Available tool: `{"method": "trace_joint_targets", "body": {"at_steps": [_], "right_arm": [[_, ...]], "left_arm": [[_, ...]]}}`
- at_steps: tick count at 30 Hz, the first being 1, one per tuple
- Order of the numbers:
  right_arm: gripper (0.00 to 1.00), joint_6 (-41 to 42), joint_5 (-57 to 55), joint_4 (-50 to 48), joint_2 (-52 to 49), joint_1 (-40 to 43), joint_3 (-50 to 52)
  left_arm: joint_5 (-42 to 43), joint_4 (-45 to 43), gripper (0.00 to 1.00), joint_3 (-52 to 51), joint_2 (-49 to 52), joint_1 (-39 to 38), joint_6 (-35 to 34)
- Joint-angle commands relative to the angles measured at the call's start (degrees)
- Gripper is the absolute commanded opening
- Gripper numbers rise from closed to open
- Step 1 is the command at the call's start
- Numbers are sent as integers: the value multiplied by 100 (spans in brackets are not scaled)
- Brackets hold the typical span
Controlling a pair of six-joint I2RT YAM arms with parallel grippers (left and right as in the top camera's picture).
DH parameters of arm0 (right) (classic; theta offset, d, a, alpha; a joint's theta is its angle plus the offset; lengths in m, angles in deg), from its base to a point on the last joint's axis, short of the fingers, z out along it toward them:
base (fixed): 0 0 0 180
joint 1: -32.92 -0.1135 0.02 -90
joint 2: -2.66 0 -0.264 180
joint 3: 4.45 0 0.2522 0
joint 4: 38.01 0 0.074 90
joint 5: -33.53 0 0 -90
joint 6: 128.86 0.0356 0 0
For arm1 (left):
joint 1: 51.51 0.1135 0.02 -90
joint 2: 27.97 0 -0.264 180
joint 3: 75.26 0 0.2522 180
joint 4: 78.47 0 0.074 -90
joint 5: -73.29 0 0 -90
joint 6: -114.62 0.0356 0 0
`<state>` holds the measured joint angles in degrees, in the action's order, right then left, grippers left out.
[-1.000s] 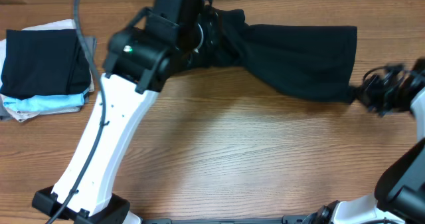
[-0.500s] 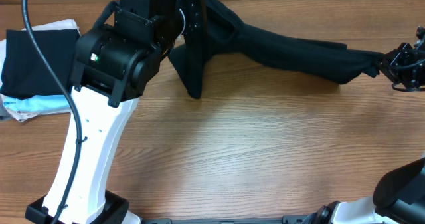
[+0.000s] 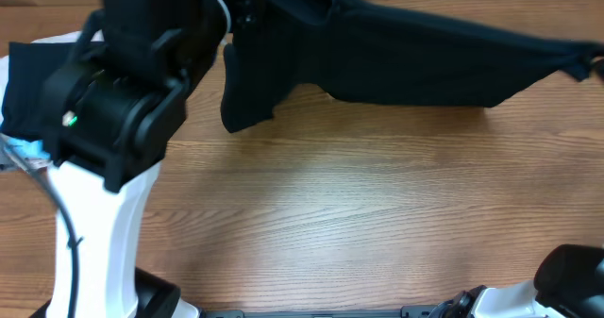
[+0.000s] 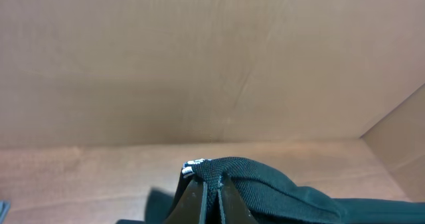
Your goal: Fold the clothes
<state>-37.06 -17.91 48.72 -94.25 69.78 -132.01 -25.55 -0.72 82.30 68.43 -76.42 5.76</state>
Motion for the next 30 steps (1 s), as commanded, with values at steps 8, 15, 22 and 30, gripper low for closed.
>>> {"method": "trace_joint_targets", "body": {"at_steps": [8,15,22,30], "right_arm": [[4,-120,-11,1294,192,118,-2898],[4,-50,-11,2127,249,505,-4177],[4,-9,-2,2406,612,1104,-4507],[4,142,-11,2406,1311,1143,-4507]], "left_arm": [[-385,-164,4,625,-981,61,201],[-382,13,4,645,-1572,61,195],[-378,214,4,645,-2087,61,131],[-396,828,4,647,-2378,61,-238]]}}
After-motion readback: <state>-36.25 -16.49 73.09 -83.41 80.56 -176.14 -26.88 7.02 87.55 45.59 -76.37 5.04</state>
